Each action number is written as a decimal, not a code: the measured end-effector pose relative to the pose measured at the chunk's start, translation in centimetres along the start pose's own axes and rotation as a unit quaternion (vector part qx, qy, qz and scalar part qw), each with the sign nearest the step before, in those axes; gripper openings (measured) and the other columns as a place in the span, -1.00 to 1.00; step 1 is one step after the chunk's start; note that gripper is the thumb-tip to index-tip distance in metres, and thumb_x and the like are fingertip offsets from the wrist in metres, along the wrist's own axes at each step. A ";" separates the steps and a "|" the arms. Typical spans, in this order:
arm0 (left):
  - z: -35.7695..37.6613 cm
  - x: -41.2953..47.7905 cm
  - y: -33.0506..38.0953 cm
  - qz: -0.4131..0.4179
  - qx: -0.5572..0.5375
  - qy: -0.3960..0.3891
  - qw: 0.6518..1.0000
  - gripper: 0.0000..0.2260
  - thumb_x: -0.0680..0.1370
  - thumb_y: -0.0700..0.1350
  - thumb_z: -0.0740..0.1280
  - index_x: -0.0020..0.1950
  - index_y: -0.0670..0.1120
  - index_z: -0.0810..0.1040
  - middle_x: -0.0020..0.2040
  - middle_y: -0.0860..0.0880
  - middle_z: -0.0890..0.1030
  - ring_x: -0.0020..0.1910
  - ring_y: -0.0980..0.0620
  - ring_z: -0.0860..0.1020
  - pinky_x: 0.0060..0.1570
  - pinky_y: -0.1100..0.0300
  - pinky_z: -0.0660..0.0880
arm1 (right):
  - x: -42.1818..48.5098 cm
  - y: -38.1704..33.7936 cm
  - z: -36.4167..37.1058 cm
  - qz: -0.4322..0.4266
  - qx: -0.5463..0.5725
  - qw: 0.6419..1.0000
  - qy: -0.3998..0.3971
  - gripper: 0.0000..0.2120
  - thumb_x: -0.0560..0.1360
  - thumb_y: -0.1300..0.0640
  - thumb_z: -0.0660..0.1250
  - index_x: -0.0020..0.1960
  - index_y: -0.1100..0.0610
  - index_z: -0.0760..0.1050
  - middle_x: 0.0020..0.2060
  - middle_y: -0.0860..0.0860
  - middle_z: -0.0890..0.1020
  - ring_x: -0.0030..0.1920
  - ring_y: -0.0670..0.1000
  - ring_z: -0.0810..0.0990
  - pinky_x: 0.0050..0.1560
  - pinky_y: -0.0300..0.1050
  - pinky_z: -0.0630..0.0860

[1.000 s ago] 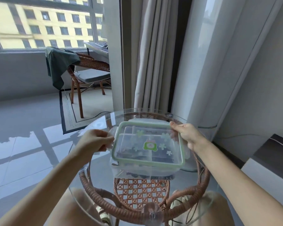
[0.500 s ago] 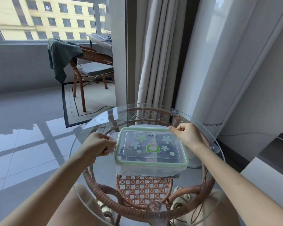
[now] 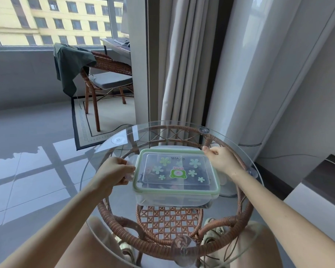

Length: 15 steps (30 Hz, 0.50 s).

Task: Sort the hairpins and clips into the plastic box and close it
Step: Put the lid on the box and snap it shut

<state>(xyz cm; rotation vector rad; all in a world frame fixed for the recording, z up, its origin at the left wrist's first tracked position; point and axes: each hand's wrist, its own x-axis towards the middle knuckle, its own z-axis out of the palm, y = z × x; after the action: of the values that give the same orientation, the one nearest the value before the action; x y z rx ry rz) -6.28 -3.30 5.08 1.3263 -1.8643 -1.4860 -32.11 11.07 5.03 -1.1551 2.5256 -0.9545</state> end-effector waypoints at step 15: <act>1.0 -0.1 -0.2 0.007 -0.004 0.007 1.000 -0.70 0.45 -0.05 0.40 -0.03 -0.29 0.51 -0.10 -0.28 0.55 -0.16 -0.13 0.54 -0.05 -0.09 0.57 | -6.1 0.2 -1.1 -0.055 0.021 0.998 0.025 -0.59 0.52 0.01 0.26 0.35 0.06 0.39 0.05 -0.09 0.60 0.05 -0.06 0.53 0.01 -0.24 0.36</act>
<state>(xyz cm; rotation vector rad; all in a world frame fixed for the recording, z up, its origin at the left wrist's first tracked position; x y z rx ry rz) -6.90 -2.71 4.55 1.3145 -1.8538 -1.4723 -28.64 16.21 5.27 -1.2842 2.4897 -1.0719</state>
